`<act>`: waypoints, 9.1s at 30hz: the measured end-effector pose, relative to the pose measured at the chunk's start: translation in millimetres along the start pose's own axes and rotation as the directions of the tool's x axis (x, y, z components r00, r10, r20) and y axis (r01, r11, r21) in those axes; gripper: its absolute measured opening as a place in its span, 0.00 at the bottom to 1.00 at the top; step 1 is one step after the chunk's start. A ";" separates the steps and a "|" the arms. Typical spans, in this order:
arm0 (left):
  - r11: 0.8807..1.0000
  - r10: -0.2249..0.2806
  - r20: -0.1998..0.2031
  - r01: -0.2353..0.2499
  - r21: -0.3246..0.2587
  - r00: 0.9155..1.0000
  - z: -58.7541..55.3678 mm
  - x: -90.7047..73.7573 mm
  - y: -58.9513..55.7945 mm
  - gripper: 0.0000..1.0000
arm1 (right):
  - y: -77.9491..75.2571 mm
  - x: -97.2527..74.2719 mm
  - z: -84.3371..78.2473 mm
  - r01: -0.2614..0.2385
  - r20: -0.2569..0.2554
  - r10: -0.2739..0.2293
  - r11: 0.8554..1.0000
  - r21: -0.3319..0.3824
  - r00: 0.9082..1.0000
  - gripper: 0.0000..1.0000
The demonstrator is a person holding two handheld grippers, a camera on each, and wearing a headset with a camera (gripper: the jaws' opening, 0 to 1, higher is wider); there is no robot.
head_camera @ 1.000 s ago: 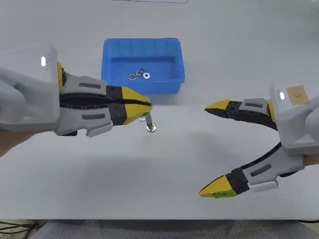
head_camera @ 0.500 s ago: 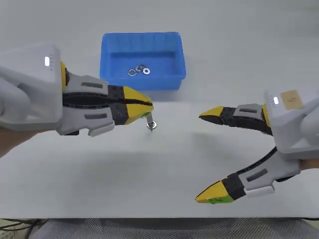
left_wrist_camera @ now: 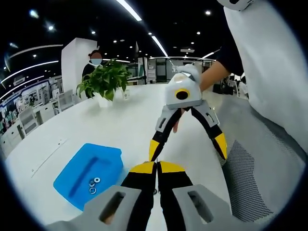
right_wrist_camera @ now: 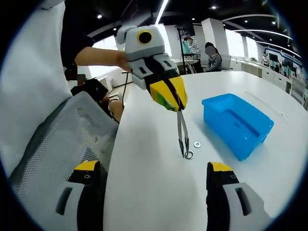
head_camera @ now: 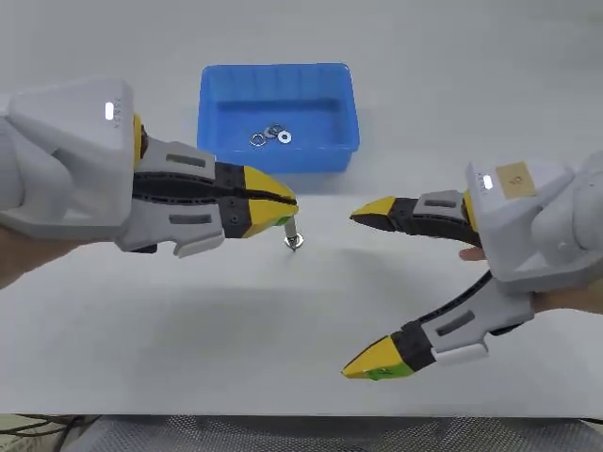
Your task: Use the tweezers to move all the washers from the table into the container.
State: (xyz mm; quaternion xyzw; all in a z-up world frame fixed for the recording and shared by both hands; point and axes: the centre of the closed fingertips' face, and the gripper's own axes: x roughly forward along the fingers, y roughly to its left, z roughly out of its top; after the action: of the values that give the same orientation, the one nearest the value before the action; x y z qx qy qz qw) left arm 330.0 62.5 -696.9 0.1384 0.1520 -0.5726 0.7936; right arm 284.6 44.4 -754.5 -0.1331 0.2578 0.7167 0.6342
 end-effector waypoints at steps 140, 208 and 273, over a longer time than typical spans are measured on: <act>0.822 0.480 -0.058 -0.471 -0.320 0.876 -47.9 -114.7 24.0 1.00 | -183.8 42.5 64.9 0.180 -0.079 -0.206 0.951 -0.253 0.975 0.10; 0.987 0.155 0.014 -0.156 0.042 0.988 19.5 -5.1 114.4 0.09 | -154.2 41.0 74.7 0.101 -0.102 -0.143 0.934 -0.342 0.984 0.08; 0.962 0.270 0.031 -0.271 0.020 0.962 37.5 -51.7 22.6 0.06 | -31.2 -39.9 19.4 0.286 -0.067 -0.307 0.933 -0.220 0.949 0.87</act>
State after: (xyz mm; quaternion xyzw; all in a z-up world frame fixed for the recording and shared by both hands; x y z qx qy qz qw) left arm 339.2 99.5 -640.8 0.1595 0.1137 -0.4626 0.8646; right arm 324.2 23.4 -724.0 -0.2715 0.1900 0.6279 0.7042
